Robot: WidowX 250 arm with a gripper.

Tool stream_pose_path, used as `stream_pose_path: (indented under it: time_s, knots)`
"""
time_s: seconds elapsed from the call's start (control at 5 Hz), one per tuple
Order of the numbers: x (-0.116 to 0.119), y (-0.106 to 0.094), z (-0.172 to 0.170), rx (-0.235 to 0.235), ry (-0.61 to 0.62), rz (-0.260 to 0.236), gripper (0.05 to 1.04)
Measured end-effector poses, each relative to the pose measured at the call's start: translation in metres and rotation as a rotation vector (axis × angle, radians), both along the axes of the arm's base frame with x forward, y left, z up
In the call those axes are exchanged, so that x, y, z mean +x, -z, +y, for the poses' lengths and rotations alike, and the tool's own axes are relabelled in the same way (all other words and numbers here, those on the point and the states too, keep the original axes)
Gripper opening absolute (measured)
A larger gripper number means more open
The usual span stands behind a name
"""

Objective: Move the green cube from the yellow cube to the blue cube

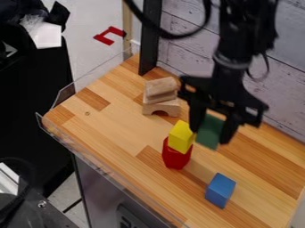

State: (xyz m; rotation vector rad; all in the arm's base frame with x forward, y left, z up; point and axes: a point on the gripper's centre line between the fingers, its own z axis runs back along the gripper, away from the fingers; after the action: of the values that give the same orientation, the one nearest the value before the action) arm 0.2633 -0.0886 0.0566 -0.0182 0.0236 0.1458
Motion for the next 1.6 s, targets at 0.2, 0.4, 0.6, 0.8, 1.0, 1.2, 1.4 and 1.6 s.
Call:
stream_pose_path:
  time_s: [0.2, 0.4, 0.6, 0.8, 1.0, 1.2, 1.4, 1.6]
  knots:
    - [-0.001, 0.017, -0.011, -0.027, 0.023, 0.032, 0.557]
    - [-0.002, 0.025, -0.016, -0.037, 0.038, 0.047, 0.557]
    - [-0.004, 0.025, -0.022, -0.044, 0.057, 0.048, 0.557]
    - [-0.006, 0.025, -0.027, -0.05, 0.077, 0.043, 0.557]
    - [-0.008, 0.025, -0.034, -0.055, 0.095, 0.044, 0.557]
    - [-0.014, 0.029, -0.034, -0.052, 0.098, 0.057, 0.557]
    - [-0.018, 0.035, -0.033, -0.051, 0.092, 0.079, 0.557]
    - [-0.022, 0.039, -0.03, -0.063, 0.077, 0.089, 0.557]
